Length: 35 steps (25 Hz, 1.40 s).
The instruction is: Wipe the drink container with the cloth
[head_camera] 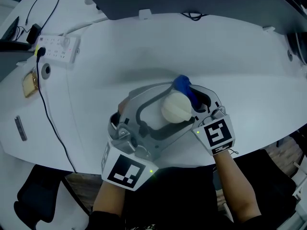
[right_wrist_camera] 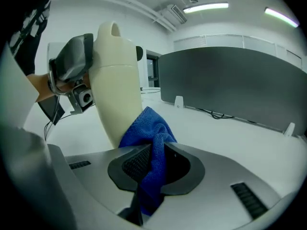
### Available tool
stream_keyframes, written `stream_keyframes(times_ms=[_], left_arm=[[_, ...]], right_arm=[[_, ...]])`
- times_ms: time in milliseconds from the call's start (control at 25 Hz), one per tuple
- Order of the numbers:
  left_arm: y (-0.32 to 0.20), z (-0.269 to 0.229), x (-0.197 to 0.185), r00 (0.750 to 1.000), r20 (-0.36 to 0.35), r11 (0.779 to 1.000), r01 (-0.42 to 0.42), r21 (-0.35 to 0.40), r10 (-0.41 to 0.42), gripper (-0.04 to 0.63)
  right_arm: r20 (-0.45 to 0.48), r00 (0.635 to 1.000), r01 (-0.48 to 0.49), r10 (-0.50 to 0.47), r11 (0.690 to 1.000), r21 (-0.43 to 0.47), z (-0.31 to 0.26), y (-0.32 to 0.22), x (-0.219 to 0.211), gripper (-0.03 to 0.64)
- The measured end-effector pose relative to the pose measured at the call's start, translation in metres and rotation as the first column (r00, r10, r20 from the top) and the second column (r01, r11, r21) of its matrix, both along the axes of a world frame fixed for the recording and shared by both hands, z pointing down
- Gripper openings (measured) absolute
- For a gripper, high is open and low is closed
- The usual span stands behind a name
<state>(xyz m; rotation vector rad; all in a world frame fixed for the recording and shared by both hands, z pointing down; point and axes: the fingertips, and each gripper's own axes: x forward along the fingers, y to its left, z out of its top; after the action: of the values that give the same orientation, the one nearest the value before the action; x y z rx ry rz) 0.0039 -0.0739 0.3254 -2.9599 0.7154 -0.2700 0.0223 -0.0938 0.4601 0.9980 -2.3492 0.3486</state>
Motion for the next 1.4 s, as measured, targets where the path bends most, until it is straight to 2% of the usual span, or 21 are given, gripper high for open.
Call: stream_keyframes(times_ms=[80, 200, 280, 360, 440, 480, 560, 600, 680, 760, 840, 920, 960, 1000, 1040, 1120, 1160, 1240, 1320, 1400], left_arm=[[-0.003, -0.001, -0.006, 0.991, 0.026, 0.991, 0.133, 0.004, -0.134, 0.331], [-0.007, 0.003, -0.011, 0.944, 0.035, 0.944, 0.329, -0.019, -0.328, 0.331], [-0.009, 0.005, -0.010, 0.914, 0.048, 0.915, 0.403, -0.022, -0.402, 0.330], [-0.010, 0.005, -0.008, 0.909, 0.043, 0.909, 0.416, -0.018, -0.415, 0.311], [-0.010, 0.003, -0.005, 0.931, 0.021, 0.931, 0.366, -0.011, -0.365, 0.305], [-0.009, 0.002, -0.004, 0.950, 0.005, 0.950, 0.314, -0.007, -0.314, 0.305], [-0.006, 0.000, -0.001, 0.987, -0.030, 0.987, 0.160, -0.002, -0.160, 0.299], [-0.004, 0.000, 0.000, 0.996, -0.042, 0.997, 0.073, 0.002, -0.073, 0.298], [0.001, 0.001, -0.001, 0.996, -0.057, 0.997, -0.075, 0.003, 0.075, 0.296], [0.006, 0.002, -0.001, 0.983, -0.068, 0.985, -0.172, -0.002, 0.171, 0.296], [0.008, 0.002, 0.000, 0.972, -0.080, 0.975, -0.221, -0.009, 0.220, 0.295], [0.007, 0.002, 0.000, 0.969, -0.097, 0.973, -0.231, -0.019, 0.228, 0.293], [0.007, 0.002, 0.000, 0.968, -0.104, 0.973, -0.230, -0.025, 0.226, 0.293], [0.007, 0.003, 0.000, 0.969, -0.109, 0.973, -0.228, -0.029, 0.224, 0.291], [0.007, 0.003, 0.000, 0.969, -0.112, 0.974, -0.226, -0.033, 0.221, 0.291], [0.007, 0.003, 0.000, 0.970, -0.116, 0.975, -0.221, -0.038, 0.215, 0.291], [0.007, 0.003, 0.000, 0.970, -0.117, 0.975, -0.217, -0.038, 0.212, 0.291], [0.005, 0.004, 0.000, 0.974, -0.111, 0.979, -0.201, -0.037, 0.195, 0.291], [0.003, 0.010, -0.001, 0.988, -0.062, 0.989, -0.143, -0.032, 0.141, 0.293], [0.005, 0.017, -0.005, 0.999, 0.025, 0.999, -0.033, -0.004, 0.034, 0.298]], right_arm=[[0.006, 1.000, -0.002, 0.002, 1.000, 0.007, 0.000, 0.000, 0.000, 0.046], [-0.016, 1.000, -0.015, 0.016, 0.998, 0.059, -0.001, 0.001, -0.001, 0.046], [-0.027, 0.999, -0.030, 0.032, 0.996, 0.081, -0.001, 0.003, -0.001, 0.046], [-0.034, 0.998, -0.041, 0.044, 0.996, 0.085, -0.001, 0.006, -0.002, 0.046], [0.019, 0.997, -0.081, 0.080, 0.994, 0.079, -0.010, 0.007, -0.001, 0.046], [0.086, 0.989, -0.126, 0.120, 0.989, 0.072, -0.021, 0.006, 0.001, 0.052], [0.244, 0.951, -0.214, 0.190, 0.974, 0.073, -0.055, 0.004, 0.014, 0.057], [0.315, 0.929, -0.234, 0.194, 0.968, 0.093, -0.076, 0.002, 0.021, 0.057], [0.439, 0.887, -0.229, 0.143, 0.962, 0.151, -0.120, 0.001, 0.028, 0.057], [0.533, 0.845, -0.159, 0.035, 0.969, 0.189, -0.152, 0.005, 0.019, 0.057], [0.590, 0.806, -0.081, -0.049, 0.978, 0.192, -0.162, 0.008, 0.006, 0.057], [0.607, 0.793, -0.063, -0.053, 0.984, 0.167, -0.148, 0.008, 0.001, 0.054], [0.593, 0.804, -0.066, -0.033, 0.987, 0.145, -0.134, 0.006, 0.002, 0.052], [0.556, 0.831, -0.068, -0.012, 0.990, 0.122, -0.114, 0.005, 0.003, 0.049], [0.488, 0.873, -0.064, 0.009, 0.993, 0.096, -0.091, 0.005, 0.003, 0.046], [0.268, 0.963, -0.035, 0.028, 0.999, 0.023, -0.036, 0.009, 0.001, 0.044], [0.157, 0.988, -0.013, 0.013, 1.000, 0.000, -0.014, 0.012, 0.000, 0.044], [0.035, 0.999, 0.023, -0.024, 0.999, 0.023, 0.001, 0.014, -0.004, 0.044], [0.017, 0.999, 0.028, -0.029, 0.998, 0.054, 0.000, 0.013, -0.005, 0.044], [0.019, 0.999, 0.024, -0.025, 0.998, 0.063, 0.000, 0.014, -0.005, 0.044]])
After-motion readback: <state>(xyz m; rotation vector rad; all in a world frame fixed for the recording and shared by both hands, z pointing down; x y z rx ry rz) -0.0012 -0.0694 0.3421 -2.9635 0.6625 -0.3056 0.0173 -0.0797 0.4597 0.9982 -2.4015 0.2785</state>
